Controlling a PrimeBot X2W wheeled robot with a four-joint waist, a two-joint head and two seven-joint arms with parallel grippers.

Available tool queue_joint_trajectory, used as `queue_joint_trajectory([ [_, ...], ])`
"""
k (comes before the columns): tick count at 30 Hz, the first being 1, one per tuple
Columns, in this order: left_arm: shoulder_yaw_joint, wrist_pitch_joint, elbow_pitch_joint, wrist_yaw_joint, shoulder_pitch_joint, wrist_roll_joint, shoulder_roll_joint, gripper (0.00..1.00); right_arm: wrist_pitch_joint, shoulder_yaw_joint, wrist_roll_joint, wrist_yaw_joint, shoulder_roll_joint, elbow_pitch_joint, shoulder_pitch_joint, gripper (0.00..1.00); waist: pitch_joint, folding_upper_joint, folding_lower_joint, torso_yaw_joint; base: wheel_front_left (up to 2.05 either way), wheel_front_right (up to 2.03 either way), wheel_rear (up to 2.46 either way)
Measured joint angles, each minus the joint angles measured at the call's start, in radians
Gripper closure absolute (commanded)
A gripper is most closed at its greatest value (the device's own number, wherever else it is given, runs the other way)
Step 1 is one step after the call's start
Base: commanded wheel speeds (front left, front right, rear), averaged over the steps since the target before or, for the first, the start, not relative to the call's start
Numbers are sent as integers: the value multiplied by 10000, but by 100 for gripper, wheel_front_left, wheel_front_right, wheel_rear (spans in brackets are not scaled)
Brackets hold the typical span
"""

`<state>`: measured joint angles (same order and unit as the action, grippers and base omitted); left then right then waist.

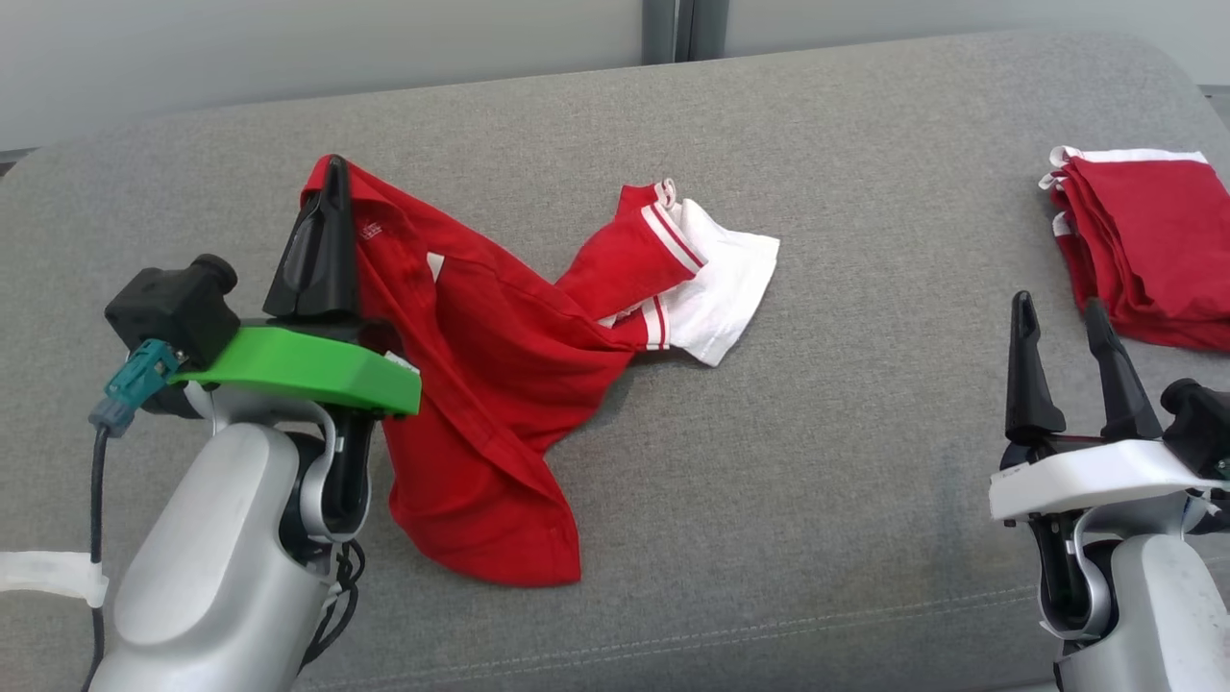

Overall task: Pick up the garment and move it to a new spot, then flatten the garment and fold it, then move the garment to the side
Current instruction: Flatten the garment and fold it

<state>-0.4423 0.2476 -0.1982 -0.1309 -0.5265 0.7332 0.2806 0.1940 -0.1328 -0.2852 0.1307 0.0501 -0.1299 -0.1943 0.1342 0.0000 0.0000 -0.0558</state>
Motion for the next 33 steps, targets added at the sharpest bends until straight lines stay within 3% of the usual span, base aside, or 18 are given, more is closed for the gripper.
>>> queue_joint_trajectory([
  [4, -130, 13, -25, 73, 206, 2, -109, 100, -2, 178, -8, 0, -4, -111, -2, 0, -77, 0, 0, 74, 0, 0, 0],
  [15, -1181, 17, -1024, 159, 3335, 497, -989, 100, 13, 159, -17, 0, -2, -311, 36, 0, 26, 0, 0, 92, 0, 0, 0],
  [25, -2079, -305, -2111, 341, 3827, 368, -1402, 100, 61, 274, -31, 0, -4, -497, -8, 0, 9, 0, 0, 252, 0, 0, 0],
  [26, -2088, -303, -2082, 343, 3813, 364, -1406, 87, 63, 272, -31, 0, -6, -502, -9, 0, 8, 0, 0, 266, 0, 0, 0],
  [27, -2094, -290, -1994, 343, 3785, 332, -1402, 58, 69, 261, -31, 0, -4, -510, -9, 0, 6, 0, 0, 280, 0, 0, 0],
  [28, -2109, -265, -1848, 345, 3731, 293, -1400, 0, 71, 247, -31, 0, -4, -510, -9, 0, 4, 0, 0, 295, 0, 0, 0],
  [33, -2351, -430, -817, 370, 3571, 121, -1379, 0, 92, 203, -25, 0, -4, -546, -10, 0, -40, 0, 0, 344, 0, 0, 0],
])
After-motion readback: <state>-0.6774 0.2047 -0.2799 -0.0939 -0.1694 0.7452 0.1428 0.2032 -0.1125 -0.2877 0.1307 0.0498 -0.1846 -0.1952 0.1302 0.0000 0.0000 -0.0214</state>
